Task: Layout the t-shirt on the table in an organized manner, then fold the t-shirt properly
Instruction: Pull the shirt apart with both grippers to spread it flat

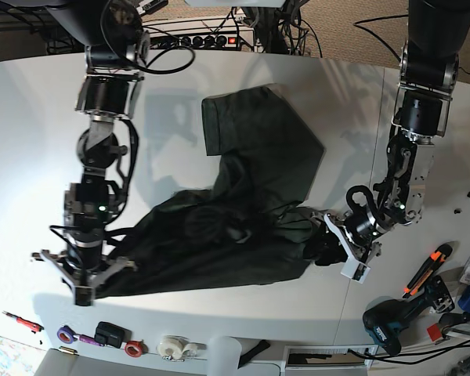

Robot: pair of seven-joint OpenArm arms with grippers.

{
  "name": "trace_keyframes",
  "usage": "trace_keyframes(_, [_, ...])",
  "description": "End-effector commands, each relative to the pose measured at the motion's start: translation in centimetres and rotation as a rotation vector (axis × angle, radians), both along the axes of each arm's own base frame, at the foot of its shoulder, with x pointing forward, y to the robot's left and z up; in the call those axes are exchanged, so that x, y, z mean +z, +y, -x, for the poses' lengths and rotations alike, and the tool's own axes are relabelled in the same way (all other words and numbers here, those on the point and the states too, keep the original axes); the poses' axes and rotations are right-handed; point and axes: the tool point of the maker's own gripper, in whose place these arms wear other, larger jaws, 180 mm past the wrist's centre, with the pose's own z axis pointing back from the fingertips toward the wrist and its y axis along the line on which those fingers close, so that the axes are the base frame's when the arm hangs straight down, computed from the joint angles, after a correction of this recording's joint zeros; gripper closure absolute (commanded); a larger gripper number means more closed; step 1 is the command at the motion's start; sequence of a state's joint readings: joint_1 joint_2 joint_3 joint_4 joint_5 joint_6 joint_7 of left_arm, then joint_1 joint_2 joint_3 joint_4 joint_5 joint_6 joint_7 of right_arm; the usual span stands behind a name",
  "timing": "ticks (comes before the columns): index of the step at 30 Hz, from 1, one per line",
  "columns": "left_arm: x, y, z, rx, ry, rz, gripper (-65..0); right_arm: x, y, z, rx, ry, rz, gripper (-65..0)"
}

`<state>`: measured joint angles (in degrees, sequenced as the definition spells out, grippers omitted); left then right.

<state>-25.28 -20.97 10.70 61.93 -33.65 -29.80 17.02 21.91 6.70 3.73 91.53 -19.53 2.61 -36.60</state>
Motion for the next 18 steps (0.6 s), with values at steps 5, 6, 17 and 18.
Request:
trace_keyframes(5, [2.6, 0.2, -1.2, 0.006, -0.069, 0.031, -20.0, 2.8, -3.4, 0.4, -0.056, -0.067, -0.013, 0.0])
trace_keyframes(6, [2.6, 0.2, -1.2, 0.006, -0.069, 0.031, -20.0, 2.6, -3.7, 0.5, -0.063, -0.061, -0.023, 0.0])
trace_keyframes(17, [2.2, 0.2, -0.9, 0.003, -0.06, 0.032, -20.0, -3.2, -8.6, -0.4, -0.13, -0.015, -0.083, 0.0])
trace_keyframes(18, [2.2, 0.0, -0.7, -0.009, -0.061, 0.034, -20.0, -4.2, -9.3, -0.8, -0.137, -0.007, -0.093, 0.0])
